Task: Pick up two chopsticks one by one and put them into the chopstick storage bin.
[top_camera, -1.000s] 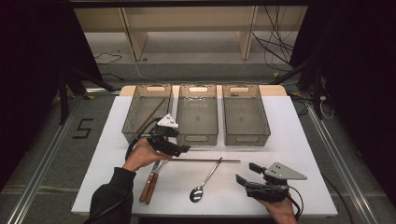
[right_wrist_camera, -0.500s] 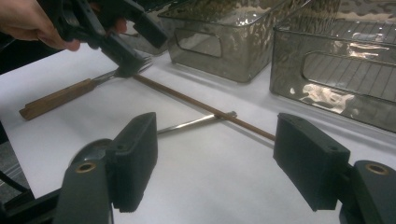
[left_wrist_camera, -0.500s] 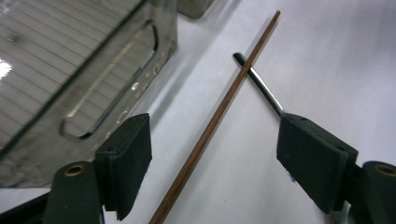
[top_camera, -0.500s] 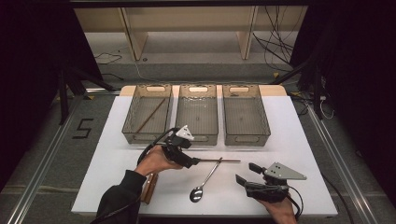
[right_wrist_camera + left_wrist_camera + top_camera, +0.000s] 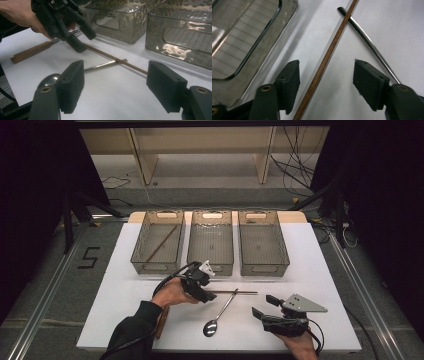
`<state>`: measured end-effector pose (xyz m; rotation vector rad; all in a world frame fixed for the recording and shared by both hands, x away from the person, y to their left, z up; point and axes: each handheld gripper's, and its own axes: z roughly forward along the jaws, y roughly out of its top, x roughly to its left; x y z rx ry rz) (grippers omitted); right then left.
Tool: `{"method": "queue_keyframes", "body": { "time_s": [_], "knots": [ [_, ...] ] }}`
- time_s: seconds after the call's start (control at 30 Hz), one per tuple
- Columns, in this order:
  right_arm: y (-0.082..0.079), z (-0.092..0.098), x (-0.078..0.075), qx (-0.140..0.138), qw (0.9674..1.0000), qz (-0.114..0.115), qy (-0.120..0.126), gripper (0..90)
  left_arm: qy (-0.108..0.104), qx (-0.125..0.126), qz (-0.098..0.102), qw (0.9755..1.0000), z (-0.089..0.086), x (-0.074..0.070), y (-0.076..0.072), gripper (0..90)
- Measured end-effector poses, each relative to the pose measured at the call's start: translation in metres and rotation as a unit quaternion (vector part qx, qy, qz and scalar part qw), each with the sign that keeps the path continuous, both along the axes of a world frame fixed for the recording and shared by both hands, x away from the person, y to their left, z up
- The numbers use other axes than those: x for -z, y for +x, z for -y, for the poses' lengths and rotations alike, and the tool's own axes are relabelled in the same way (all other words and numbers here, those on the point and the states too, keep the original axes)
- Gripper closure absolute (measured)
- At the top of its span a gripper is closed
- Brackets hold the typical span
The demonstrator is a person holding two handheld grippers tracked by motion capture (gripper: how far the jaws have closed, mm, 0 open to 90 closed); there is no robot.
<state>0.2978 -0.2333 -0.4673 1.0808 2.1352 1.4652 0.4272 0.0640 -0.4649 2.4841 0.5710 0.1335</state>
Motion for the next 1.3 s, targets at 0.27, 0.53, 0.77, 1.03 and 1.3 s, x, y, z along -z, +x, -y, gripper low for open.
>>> {"method": "queue_keyframes", "body": {
  "time_s": [0.27, 0.53, 0.77, 1.03, 1.3],
  "knots": [
    [0.0, -0.001, 0.0, -0.001, 1.0, 0.0, 0.0, 31.2, 0.005, 0.01, -0.004, 0.9999, 0.002, 0.006, 0.006, 46.4],
    [0.0, -0.001, 0.001, -0.001, 1.0, -0.001, 0.0, 31.2, 0.012, 0.026, -0.003, 0.9996, 0.005, 0.009, 0.006, 55.9],
    [0.0, -0.001, 0.001, -0.002, 1.0, -0.001, -0.001, 31.2, 0.021, 0.04, 0.008, 0.9989, 0.008, 0.009, 0.002, 63.4],
    [0.0, -0.001, 0.001, -0.002, 1.0, -0.003, -0.001, 31.3, 0.026, 0.069, 0.016, 0.9971, 0.009, 0.009, -0.002, 74.5],
    [0.0, 0.0, 0.001, -0.001, 1.0, -0.003, -0.002, 31.4, 0.025, 0.095, 0.019, 0.995, 0.009, 0.009, -0.004, 82.8]
  ]
}}
